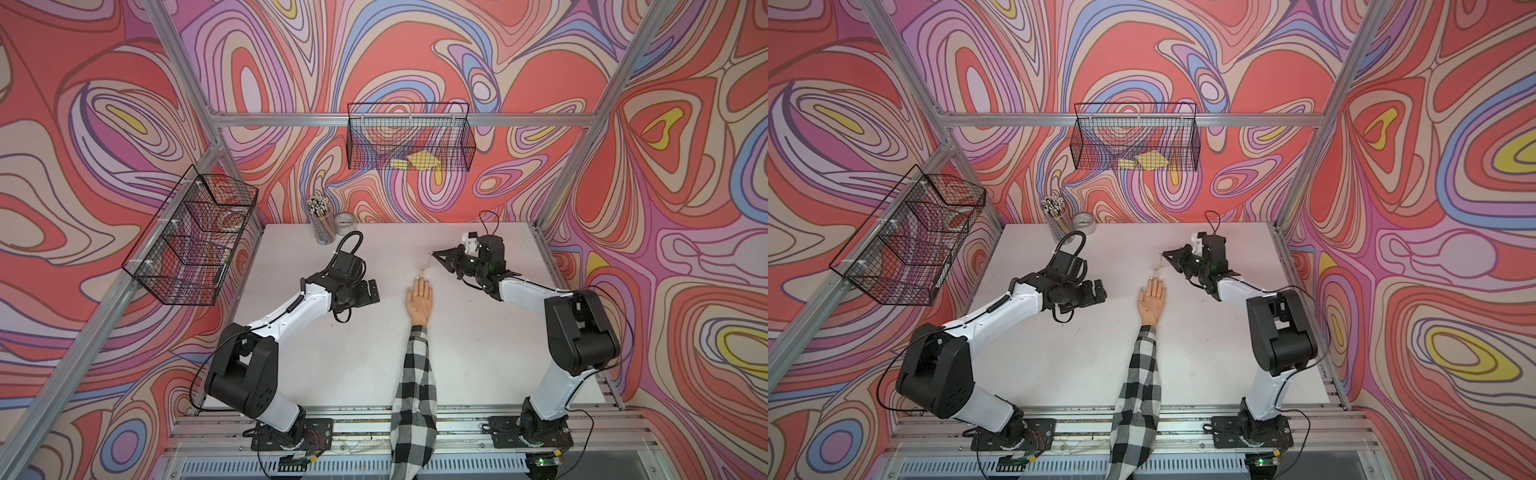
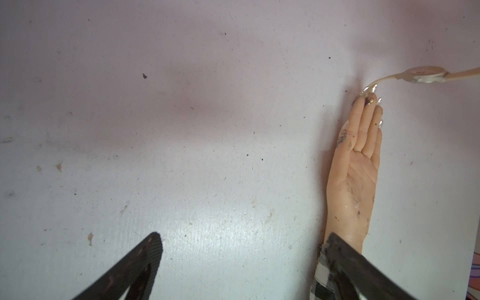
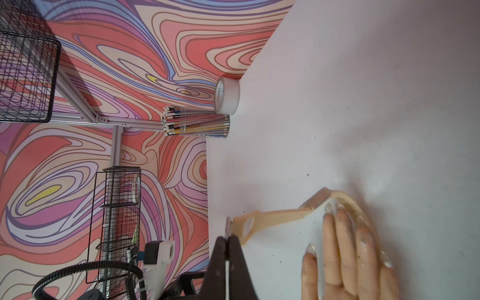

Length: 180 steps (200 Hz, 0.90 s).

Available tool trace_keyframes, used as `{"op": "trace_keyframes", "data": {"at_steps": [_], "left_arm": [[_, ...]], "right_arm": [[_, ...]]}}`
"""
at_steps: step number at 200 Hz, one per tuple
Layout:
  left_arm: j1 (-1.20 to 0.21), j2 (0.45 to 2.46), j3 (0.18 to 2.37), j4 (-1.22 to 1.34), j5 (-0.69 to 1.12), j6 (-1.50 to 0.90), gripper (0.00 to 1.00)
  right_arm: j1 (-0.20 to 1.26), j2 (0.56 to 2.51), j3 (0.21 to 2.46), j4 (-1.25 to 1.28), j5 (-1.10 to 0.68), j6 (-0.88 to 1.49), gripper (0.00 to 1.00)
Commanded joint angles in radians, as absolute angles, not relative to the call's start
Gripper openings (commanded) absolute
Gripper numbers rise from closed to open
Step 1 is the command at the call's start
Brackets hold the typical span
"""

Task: Take off the watch
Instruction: Place the watch at the center of the board.

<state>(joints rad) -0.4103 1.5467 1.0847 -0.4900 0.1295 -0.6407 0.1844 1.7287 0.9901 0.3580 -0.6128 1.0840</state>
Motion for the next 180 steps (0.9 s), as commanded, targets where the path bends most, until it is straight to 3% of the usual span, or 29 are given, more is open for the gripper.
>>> {"op": "trace_keyframes", "data": {"at_steps": [1,92,180], "left_arm": [[-0.403,1.557,1.104,-0.497,0.142,-0.658,0.99],[-0.402,1.569,1.103,-0.477,0.169,-0.669,0.99],[-0.402,1.569,1.095,-0.463,0.184,-0.666,0.99]], "right_arm": [[0.133,1.628,0.872,0.353,-0.643,1.028,0.0],[0.057,1.285,0.505,0.119,-0.539,0.954,0.0],[0.057,1.056,0.402,-0.188,-0.364,0.93,0.0]]}}
